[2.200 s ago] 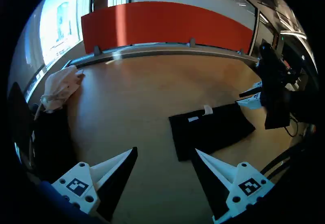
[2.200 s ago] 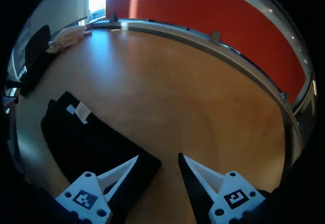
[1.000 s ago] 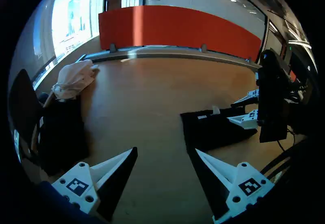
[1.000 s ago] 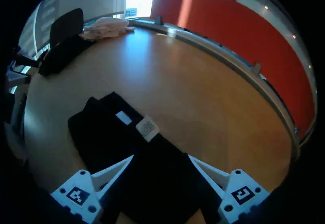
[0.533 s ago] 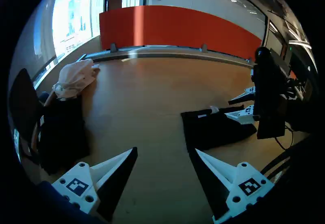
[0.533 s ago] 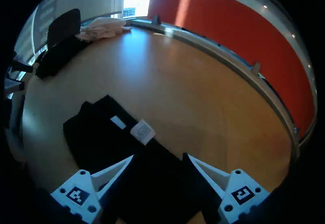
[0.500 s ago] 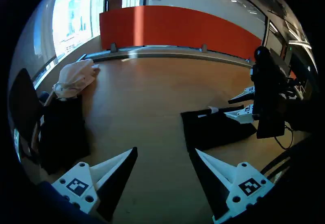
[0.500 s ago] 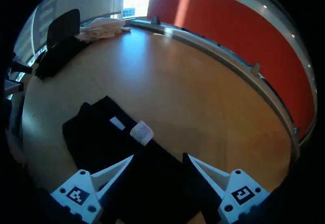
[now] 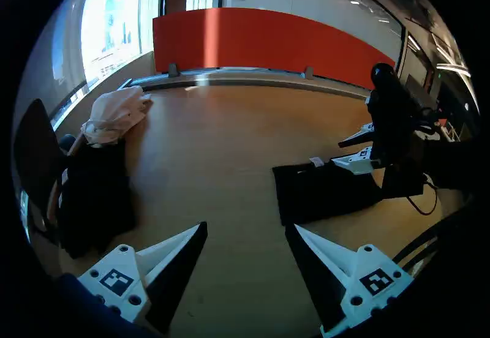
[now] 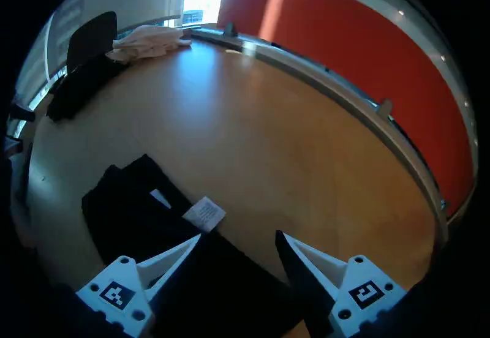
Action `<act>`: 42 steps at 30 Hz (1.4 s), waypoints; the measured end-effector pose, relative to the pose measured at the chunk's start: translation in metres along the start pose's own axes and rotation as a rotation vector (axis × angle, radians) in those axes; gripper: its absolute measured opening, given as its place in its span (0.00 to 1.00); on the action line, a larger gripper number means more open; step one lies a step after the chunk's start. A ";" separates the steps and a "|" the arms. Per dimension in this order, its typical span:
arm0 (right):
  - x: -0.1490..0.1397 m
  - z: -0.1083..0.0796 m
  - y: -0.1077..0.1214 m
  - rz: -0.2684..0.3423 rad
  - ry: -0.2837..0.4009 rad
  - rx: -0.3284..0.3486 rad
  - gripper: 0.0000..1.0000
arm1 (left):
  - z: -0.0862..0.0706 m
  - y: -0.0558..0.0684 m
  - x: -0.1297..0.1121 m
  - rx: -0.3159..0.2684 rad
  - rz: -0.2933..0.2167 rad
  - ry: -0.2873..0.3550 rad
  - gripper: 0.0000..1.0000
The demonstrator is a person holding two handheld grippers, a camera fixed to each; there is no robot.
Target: Fold towel
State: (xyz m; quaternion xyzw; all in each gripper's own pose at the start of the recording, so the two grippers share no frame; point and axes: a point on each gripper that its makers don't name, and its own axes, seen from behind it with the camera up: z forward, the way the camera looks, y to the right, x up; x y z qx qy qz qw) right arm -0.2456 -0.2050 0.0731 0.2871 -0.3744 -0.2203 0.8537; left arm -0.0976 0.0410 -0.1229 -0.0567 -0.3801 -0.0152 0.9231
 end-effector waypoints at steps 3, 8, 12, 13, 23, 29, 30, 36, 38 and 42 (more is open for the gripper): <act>0.002 0.001 0.002 0.001 0.000 -0.003 0.83 | -0.001 0.000 0.001 0.000 0.001 0.001 0.94; 0.005 0.000 0.005 0.001 0.004 -0.007 0.83 | -0.002 -0.001 0.002 0.000 0.000 0.003 0.94; 0.005 -0.002 0.005 0.000 0.005 -0.007 0.83 | -0.002 -0.002 0.002 0.000 -0.002 0.003 0.94; 0.005 -0.003 0.005 0.000 0.005 -0.007 0.83 | -0.002 -0.002 0.002 0.000 -0.002 0.003 0.94; -0.016 -0.023 -0.001 0.010 0.003 0.005 0.83 | -0.001 -0.002 0.002 -0.003 0.001 -0.001 0.94; -0.040 -0.045 -0.004 0.027 0.003 0.006 0.83 | 0.001 0.001 0.003 -0.008 -0.001 0.000 0.94; -0.044 -0.049 -0.004 0.030 0.002 0.005 0.83 | 0.001 0.002 0.003 -0.009 -0.001 0.000 0.94; -0.071 -0.070 -0.005 0.047 -0.004 -0.002 0.83 | 0.003 0.005 0.005 -0.013 0.001 0.001 0.94; -0.081 -0.076 -0.004 0.051 -0.009 -0.005 0.83 | 0.004 0.006 0.005 -0.015 0.001 0.002 0.94; -0.103 -0.088 -0.005 0.061 -0.025 -0.009 0.83 | 0.005 0.008 0.006 -0.018 0.004 0.003 0.94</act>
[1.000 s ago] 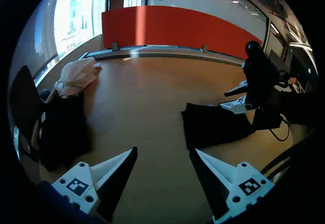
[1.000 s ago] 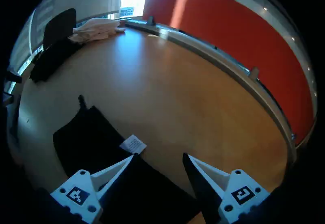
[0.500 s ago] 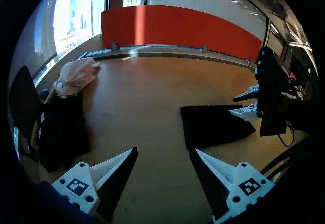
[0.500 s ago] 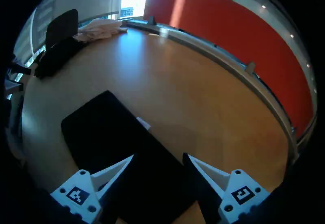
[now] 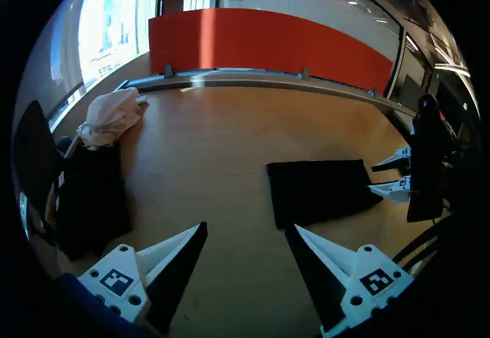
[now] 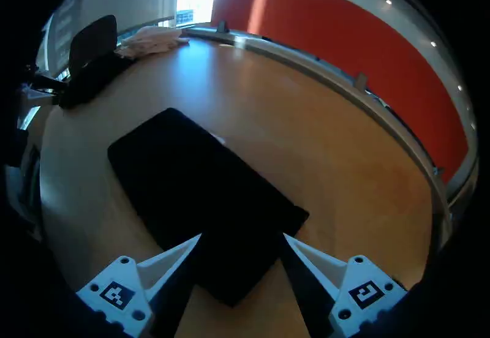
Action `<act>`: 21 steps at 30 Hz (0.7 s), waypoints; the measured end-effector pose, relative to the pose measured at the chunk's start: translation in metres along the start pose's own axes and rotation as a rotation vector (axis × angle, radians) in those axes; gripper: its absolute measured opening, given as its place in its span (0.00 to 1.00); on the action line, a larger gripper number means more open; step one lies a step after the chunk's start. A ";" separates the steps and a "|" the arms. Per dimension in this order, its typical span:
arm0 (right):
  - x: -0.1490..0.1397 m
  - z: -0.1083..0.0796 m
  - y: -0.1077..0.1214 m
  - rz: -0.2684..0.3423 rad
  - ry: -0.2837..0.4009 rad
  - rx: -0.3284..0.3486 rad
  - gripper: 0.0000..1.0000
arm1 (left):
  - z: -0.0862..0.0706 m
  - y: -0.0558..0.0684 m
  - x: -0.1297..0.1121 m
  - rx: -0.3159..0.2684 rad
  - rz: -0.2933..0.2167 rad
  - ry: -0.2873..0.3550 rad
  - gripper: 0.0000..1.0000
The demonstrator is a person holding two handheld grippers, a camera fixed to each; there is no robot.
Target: Fold towel
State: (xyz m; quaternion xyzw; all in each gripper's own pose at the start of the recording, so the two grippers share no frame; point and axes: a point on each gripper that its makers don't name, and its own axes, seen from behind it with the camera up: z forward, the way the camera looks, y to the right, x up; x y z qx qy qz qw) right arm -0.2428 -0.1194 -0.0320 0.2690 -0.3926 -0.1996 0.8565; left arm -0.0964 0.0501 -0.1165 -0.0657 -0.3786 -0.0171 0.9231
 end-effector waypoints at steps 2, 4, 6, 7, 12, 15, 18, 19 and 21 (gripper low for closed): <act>-0.012 -0.007 -0.001 0.004 -0.009 0.000 0.83 | 0.000 0.001 0.000 -0.001 0.002 0.000 0.94; -0.021 -0.012 -0.001 0.006 -0.017 0.001 0.83 | 0.001 0.001 0.000 -0.001 0.002 -0.001 0.94; -0.030 -0.017 -0.002 0.009 -0.025 0.002 0.83 | 0.001 0.001 0.000 0.000 0.002 -0.001 0.94; -0.034 -0.019 -0.002 0.010 -0.028 0.003 0.83 | 0.000 0.001 0.001 0.000 0.002 -0.001 0.94; -0.047 -0.025 -0.003 0.014 -0.038 0.011 0.83 | -0.001 0.003 0.001 -0.002 0.002 0.003 0.94; -0.052 -0.026 -0.003 0.014 -0.046 0.019 0.81 | -0.001 0.004 0.001 -0.003 0.002 0.003 0.94; -0.057 -0.027 -0.005 0.015 -0.052 0.029 0.76 | -0.002 0.005 0.000 -0.003 0.002 0.004 0.94; -0.058 -0.027 -0.006 0.016 -0.054 0.033 0.74 | -0.002 0.005 0.000 -0.003 0.002 0.004 0.94; -0.060 -0.026 -0.008 0.019 -0.056 0.042 0.69 | -0.003 0.005 -0.001 -0.002 0.001 0.004 0.94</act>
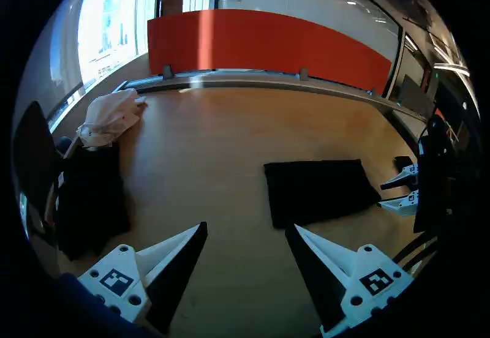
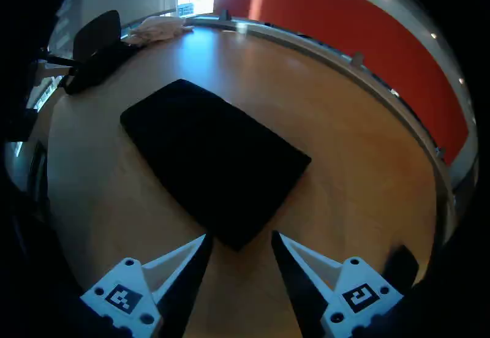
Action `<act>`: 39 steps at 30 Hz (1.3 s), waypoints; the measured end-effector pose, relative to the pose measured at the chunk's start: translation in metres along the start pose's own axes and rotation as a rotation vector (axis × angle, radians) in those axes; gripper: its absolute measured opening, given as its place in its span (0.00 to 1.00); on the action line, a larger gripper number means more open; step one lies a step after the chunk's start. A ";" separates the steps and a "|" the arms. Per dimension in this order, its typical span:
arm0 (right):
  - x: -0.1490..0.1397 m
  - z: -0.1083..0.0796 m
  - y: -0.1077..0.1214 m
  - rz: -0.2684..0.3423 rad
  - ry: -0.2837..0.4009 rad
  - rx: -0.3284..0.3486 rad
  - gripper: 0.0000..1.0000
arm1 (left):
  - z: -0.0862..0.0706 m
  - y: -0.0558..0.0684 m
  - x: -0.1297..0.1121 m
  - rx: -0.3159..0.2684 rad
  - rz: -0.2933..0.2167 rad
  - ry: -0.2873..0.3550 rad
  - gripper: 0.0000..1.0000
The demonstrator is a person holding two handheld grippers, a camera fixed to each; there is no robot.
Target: Fold towel
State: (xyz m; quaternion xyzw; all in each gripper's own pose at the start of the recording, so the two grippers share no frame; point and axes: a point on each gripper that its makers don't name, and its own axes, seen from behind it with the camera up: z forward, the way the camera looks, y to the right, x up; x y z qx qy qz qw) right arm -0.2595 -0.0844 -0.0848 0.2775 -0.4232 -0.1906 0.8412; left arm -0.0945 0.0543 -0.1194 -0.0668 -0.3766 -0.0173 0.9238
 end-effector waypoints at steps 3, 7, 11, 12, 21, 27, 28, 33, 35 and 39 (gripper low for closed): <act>-0.002 0.001 -0.002 0.005 -0.004 0.014 0.62 | 0.000 0.000 -0.001 0.001 -0.002 -0.001 0.94; -0.004 0.001 -0.002 0.011 -0.008 0.026 0.54 | -0.001 -0.001 -0.001 0.001 -0.004 -0.001 0.94; -0.007 0.000 -0.002 0.015 -0.017 0.039 0.46 | -0.001 0.000 -0.001 0.001 -0.001 -0.001 0.94; -0.008 -0.001 -0.002 0.016 -0.018 0.042 0.44 | -0.001 0.000 -0.002 0.001 -0.001 -0.002 0.94; -0.011 0.000 -0.004 0.010 -0.022 0.063 0.41 | 0.000 0.001 -0.003 -0.002 -0.001 -0.005 0.94; -0.010 0.003 -0.004 0.000 -0.020 0.066 0.34 | 0.000 0.003 -0.002 -0.003 0.006 -0.003 0.94; -0.009 0.003 -0.004 0.001 -0.020 0.067 0.31 | 0.000 0.003 -0.002 -0.003 0.006 -0.004 0.94; -0.010 0.005 -0.004 -0.001 -0.023 0.069 0.17 | 0.000 0.002 -0.003 -0.002 0.005 -0.006 0.94; -0.010 0.005 -0.004 -0.003 -0.023 0.068 0.11 | 0.000 0.002 -0.003 -0.001 0.004 -0.007 0.94; -0.008 0.005 -0.003 0.003 -0.019 0.061 0.05 | 0.000 0.001 -0.004 0.000 0.006 -0.007 0.94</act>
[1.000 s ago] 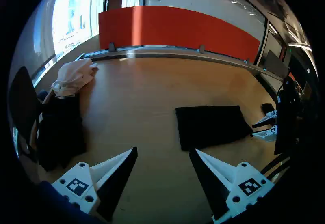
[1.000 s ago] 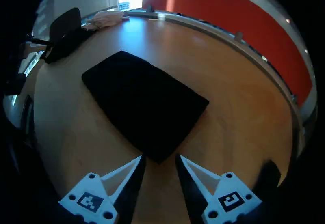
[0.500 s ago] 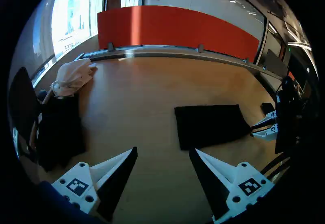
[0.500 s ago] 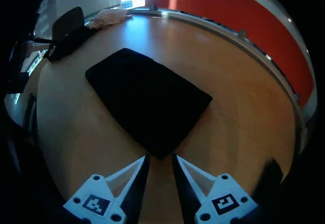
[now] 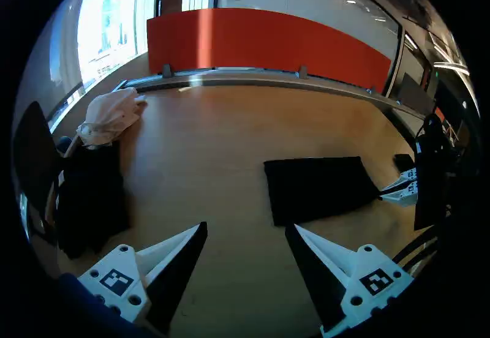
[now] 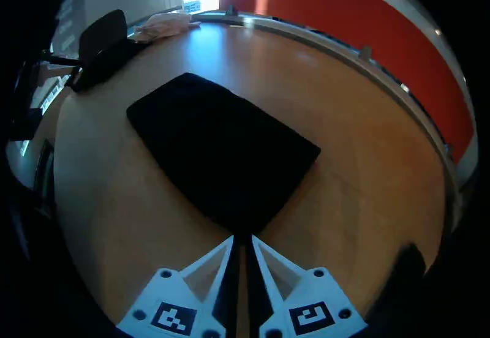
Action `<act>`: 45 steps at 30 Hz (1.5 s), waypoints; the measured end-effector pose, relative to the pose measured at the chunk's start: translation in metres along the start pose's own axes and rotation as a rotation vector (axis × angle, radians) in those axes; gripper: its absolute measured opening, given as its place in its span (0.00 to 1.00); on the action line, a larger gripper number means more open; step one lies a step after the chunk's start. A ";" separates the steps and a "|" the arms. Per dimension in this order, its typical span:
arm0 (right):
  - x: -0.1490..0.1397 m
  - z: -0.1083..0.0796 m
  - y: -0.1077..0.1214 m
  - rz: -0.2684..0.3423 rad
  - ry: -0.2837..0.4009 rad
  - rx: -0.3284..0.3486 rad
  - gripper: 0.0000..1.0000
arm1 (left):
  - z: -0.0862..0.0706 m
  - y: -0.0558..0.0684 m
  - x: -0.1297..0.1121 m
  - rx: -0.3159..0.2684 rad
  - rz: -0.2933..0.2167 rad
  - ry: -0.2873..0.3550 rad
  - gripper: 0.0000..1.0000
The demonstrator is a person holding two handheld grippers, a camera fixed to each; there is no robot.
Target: Fold towel
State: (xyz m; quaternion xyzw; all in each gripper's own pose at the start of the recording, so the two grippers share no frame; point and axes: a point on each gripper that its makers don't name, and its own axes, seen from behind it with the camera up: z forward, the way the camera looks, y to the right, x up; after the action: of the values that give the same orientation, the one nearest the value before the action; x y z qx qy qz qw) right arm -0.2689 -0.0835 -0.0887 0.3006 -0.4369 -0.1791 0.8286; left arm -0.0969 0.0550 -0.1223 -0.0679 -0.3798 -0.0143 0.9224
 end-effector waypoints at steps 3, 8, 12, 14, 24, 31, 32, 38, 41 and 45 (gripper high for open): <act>0.002 0.000 0.001 0.004 0.006 -0.003 0.05 | 0.000 0.000 0.000 0.000 0.001 -0.001 0.94; 0.010 -0.007 0.005 0.006 0.028 -0.022 0.05 | 0.000 -0.001 0.002 0.000 0.004 0.001 0.94; 0.023 -0.019 0.009 0.000 0.057 -0.036 0.05 | 0.000 -0.002 0.003 0.001 0.005 0.003 0.94; 0.031 -0.026 0.012 -0.007 0.074 -0.046 0.04 | -0.001 -0.002 0.004 0.002 0.004 0.004 0.94; 0.080 -0.063 0.020 -0.073 0.159 -0.091 0.04 | -0.001 -0.001 0.007 0.000 0.007 0.010 0.94; 0.102 -0.080 0.025 -0.088 0.203 -0.113 0.04 | -0.002 -0.001 0.010 0.000 0.007 0.016 0.94; 0.104 -0.082 0.026 -0.088 0.208 -0.116 0.04 | -0.002 -0.001 0.010 0.000 0.007 0.017 0.94; 0.108 -0.091 0.032 -0.095 0.214 -0.133 0.04 | -0.003 -0.002 0.010 0.002 0.006 0.017 0.94; 0.109 -0.094 0.033 -0.101 0.216 -0.138 0.04 | -0.004 -0.002 0.009 0.002 0.006 0.017 0.94; 0.110 -0.095 0.031 -0.109 0.219 -0.134 0.04 | -0.003 -0.001 0.009 0.002 0.007 0.015 0.94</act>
State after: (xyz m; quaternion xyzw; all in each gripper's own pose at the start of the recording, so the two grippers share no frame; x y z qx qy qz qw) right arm -0.1277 -0.0890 -0.0418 0.2855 -0.3140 -0.2188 0.8787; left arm -0.0884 0.0533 -0.1185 -0.0680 -0.3725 -0.0114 0.9255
